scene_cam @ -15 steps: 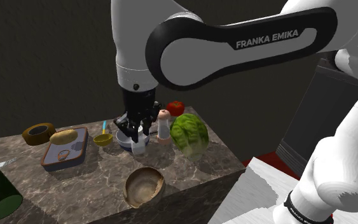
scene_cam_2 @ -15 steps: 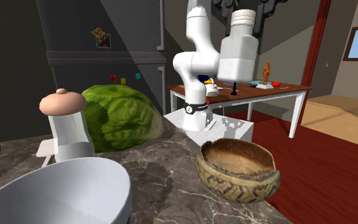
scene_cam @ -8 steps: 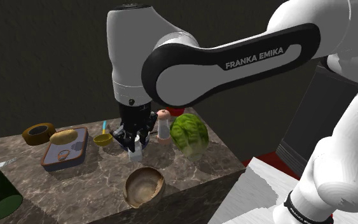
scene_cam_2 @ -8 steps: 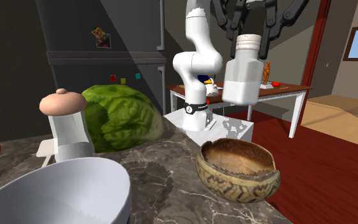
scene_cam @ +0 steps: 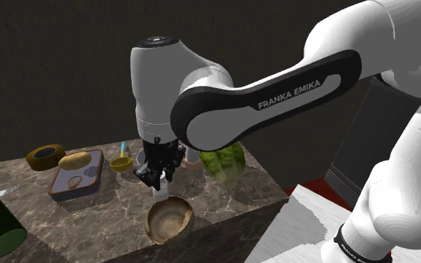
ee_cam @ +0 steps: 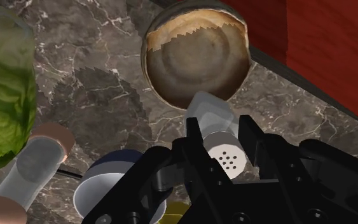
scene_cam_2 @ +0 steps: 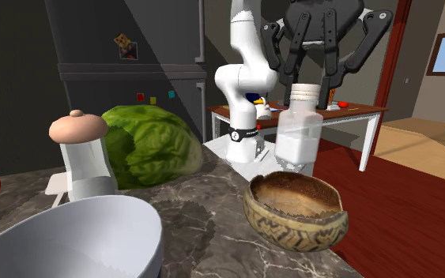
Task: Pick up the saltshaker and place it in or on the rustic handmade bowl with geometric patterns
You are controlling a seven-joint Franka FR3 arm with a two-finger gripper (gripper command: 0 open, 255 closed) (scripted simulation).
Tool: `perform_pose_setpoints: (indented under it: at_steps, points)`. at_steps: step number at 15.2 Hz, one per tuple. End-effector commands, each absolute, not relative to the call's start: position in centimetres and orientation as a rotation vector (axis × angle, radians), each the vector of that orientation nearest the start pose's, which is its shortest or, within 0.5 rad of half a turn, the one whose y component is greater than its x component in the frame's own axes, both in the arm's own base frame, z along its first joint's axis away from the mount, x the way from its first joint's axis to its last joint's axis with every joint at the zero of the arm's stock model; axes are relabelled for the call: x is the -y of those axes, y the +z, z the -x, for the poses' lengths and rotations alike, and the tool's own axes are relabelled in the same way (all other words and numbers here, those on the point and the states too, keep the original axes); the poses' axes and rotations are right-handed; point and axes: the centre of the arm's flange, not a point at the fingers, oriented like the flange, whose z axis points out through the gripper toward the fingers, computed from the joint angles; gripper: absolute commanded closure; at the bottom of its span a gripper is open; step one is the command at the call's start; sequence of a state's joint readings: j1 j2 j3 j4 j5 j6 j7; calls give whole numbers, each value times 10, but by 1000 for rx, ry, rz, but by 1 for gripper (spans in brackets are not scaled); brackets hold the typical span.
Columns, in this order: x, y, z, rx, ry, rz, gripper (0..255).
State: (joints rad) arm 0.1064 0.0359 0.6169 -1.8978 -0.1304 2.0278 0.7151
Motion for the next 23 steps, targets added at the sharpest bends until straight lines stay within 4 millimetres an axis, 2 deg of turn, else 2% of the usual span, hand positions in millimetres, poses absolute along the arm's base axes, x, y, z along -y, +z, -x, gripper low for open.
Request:
perform_pose_setpoints:
  at_steps: [1,5,12,13,18,22,23]
  points:
    - [-374,482,-441,92,-223,3140,255]
    - [-374,461,-441,92,-223,3140,255]
    - [-374,461,-441,92,-223,3140,255]
    - [-374,461,-441,92,-223,3140,0]
    - [-374,461,-441,92,-223,3140,0]
    - [-374,510,-434,92,-223,3140,0]
    - [-374,510,-434,92,-223,3140,0]
